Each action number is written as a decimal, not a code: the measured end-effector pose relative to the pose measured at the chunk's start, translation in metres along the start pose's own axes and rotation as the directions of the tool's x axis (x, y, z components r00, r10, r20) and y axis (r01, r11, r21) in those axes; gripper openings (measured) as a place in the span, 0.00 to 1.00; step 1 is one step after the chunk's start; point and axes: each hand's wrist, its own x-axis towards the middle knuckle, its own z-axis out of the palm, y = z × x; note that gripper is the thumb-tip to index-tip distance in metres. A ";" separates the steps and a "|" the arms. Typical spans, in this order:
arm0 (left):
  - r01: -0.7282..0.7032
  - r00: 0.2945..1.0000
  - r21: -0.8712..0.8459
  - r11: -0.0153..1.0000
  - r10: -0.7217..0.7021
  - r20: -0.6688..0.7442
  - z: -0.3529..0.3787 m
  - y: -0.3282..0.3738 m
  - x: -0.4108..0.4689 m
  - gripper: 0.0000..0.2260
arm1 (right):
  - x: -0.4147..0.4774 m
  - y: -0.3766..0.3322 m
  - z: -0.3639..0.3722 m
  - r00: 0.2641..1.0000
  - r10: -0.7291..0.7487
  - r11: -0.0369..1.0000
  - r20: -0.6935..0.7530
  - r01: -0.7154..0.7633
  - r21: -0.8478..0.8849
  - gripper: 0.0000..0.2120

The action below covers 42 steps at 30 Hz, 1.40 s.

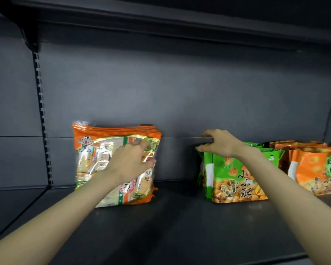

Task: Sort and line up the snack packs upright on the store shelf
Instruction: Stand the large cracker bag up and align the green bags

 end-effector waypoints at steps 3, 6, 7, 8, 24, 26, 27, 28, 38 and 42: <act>-0.026 0.999 -0.053 0.998 0.025 -0.035 0.021 0.040 0.021 0.22 | -0.007 0.038 -0.019 0.999 -0.023 0.999 -0.031 0.022 -0.030 0.24; 0.022 1.000 -0.149 0.989 -0.021 0.004 0.056 0.080 0.032 0.24 | -0.015 0.086 -0.031 1.000 -0.021 0.999 -0.014 0.020 -0.033 0.25; 0.042 0.999 -0.168 0.985 -0.038 0.024 0.068 0.093 0.035 0.25 | -0.018 0.102 -0.035 1.000 -0.021 0.999 -0.002 0.021 -0.037 0.26; 0.060 0.998 -0.185 0.981 -0.053 0.040 0.078 0.105 0.038 0.26 | -0.019 0.118 -0.040 1.000 -0.022 0.999 0.005 0.022 -0.035 0.26; 0.417 0.908 -0.574 0.704 -0.341 0.242 0.130 0.177 0.075 0.62 | -0.006 0.251 -0.049 0.964 -0.020 0.963 0.265 -0.053 0.265 0.50; 0.415 0.909 -0.630 0.656 -0.328 0.257 0.129 0.175 0.081 0.64 | -0.001 0.255 -0.049 0.951 -0.017 0.962 0.307 -0.068 0.265 0.54; 0.413 0.909 -0.674 0.613 -0.317 0.269 0.129 0.176 0.083 0.62 | 0.002 0.256 -0.049 0.943 -0.013 0.964 0.333 -0.077 0.254 0.57; 0.417 0.907 -0.714 0.563 -0.311 0.285 0.130 0.175 0.083 0.60 | 0.005 0.258 -0.049 0.934 -0.012 0.966 0.357 -0.082 0.247 0.60; 0.417 0.905 -0.839 0.349 -0.241 0.350 0.164 0.171 0.076 0.43 | 0.019 0.267 -0.042 0.903 -0.007 0.970 0.430 -0.098 0.223 0.54; 0.396 0.909 -0.850 0.347 -0.277 0.310 0.166 0.171 0.075 0.37 | 0.020 0.269 -0.039 0.923 -0.011 0.967 0.385 -0.088 0.240 0.54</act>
